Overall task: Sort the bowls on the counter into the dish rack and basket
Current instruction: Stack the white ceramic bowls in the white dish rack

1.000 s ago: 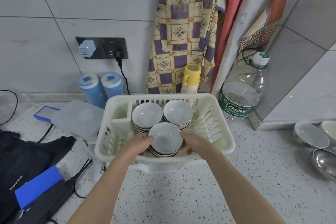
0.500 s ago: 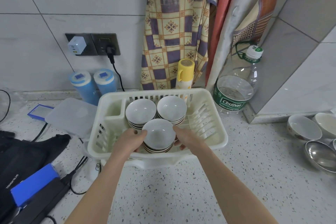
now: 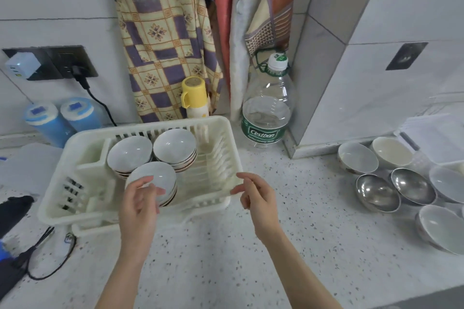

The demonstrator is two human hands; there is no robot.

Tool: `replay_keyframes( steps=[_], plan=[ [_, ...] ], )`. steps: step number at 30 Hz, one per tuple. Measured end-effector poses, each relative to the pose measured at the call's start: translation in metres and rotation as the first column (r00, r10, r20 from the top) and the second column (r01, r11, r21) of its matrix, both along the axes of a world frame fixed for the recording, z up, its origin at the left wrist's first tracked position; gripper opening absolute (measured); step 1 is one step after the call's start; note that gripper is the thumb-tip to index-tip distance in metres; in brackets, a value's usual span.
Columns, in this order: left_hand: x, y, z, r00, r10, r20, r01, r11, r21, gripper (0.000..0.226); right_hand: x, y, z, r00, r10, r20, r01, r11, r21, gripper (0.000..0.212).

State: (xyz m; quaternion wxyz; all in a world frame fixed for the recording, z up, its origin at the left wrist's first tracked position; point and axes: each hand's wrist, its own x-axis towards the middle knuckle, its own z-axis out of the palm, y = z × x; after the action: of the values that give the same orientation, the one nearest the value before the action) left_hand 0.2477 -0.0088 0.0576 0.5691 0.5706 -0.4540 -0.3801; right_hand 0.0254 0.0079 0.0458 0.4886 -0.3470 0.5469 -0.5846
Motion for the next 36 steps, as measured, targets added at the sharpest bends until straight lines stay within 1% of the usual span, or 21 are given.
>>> replay_keyframes(
  steps=[1,4,8,10,13,15,16,18,20,21,23,25,27,29,31,34,36],
  plan=[
    [-0.022,0.007,-0.004,0.999,-0.019,-0.03,0.019,1.0,0.002,0.01,-0.02,0.008,-0.002,1.0,-0.024,0.001,0.024,1.0,0.018,0.024],
    [-0.098,0.025,-0.023,0.994,-0.088,-0.06,0.092,0.993,0.071,0.028,-0.089,0.029,-0.006,0.998,-0.049,-0.036,0.051,0.997,0.062,0.024],
    [-0.21,0.057,-0.039,0.978,-0.19,-0.089,0.205,0.957,0.208,0.016,-0.186,0.055,-0.011,0.995,-0.063,-0.078,0.07,0.993,0.095,0.024],
    [-0.263,0.073,-0.045,0.963,-0.258,-0.076,0.269,0.926,0.267,0.013,-0.231,0.065,-0.011,0.992,-0.103,-0.077,0.112,0.986,0.123,0.023],
    [-0.332,0.094,-0.05,0.928,-0.364,-0.079,0.366,0.857,0.364,0.011,-0.288,0.081,-0.008,0.975,-0.215,-0.058,0.22,0.967,0.128,0.019],
    [-0.373,0.103,-0.055,0.872,-0.484,-0.075,0.465,0.771,0.436,0.01,-0.32,0.093,-0.006,0.947,-0.319,-0.043,0.321,0.941,0.106,0.018],
    [-0.392,0.106,-0.059,0.826,-0.559,-0.068,0.52,0.712,0.472,0.011,-0.335,0.1,-0.006,0.922,-0.384,-0.042,0.386,0.917,0.096,0.02],
    [-0.43,0.111,-0.067,0.71,-0.701,-0.073,0.617,0.568,0.545,0.015,-0.364,0.116,-0.008,0.833,-0.553,-0.026,0.552,0.825,0.119,0.024],
    [-0.462,0.114,-0.074,0.625,-0.772,-0.112,0.663,0.449,0.599,0.023,-0.388,0.134,-0.015,0.695,-0.718,0.024,0.701,0.685,0.2,0.024],
    [-0.476,0.115,-0.076,0.606,-0.784,-0.134,0.664,0.407,0.627,0.026,-0.398,0.143,-0.02,0.629,-0.777,0.04,0.749,0.618,0.239,0.023],
    [-0.499,0.115,-0.08,0.588,-0.792,-0.161,0.643,0.338,0.687,0.038,-0.414,0.16,-0.029,0.525,-0.85,0.036,0.806,0.51,0.299,0.021],
    [-0.518,0.116,-0.083,0.559,-0.808,-0.187,0.632,0.27,0.726,0.051,-0.426,0.175,-0.037,0.453,-0.891,-0.006,0.839,0.424,0.34,0.019],
    [-0.533,0.119,-0.086,0.526,-0.821,-0.223,0.64,0.21,0.739,0.057,-0.437,0.185,-0.044,0.403,-0.913,-0.058,0.85,0.35,0.394,0.02],
    [-0.544,0.125,-0.089,0.531,-0.801,-0.277,0.655,0.18,0.734,0.057,-0.448,0.193,-0.05,0.397,-0.912,-0.105,0.835,0.312,0.453,0.02],
    [-0.552,0.129,-0.093,0.552,-0.776,-0.306,0.666,0.189,0.722,0.054,-0.462,0.197,-0.056,0.445,-0.883,-0.151,0.812,0.327,0.483,0.025],
    [-0.56,0.132,-0.097,0.634,-0.679,-0.37,0.678,0.259,0.688,0.041,-0.479,0.201,-0.067,0.545,-0.818,-0.183,0.748,0.376,0.547,0.034],
    [-0.562,0.133,-0.096,0.678,-0.642,-0.358,0.655,0.308,0.69,0.032,-0.487,0.2,-0.073,0.602,-0.781,-0.165,0.693,0.41,0.593,0.039]
  ],
)
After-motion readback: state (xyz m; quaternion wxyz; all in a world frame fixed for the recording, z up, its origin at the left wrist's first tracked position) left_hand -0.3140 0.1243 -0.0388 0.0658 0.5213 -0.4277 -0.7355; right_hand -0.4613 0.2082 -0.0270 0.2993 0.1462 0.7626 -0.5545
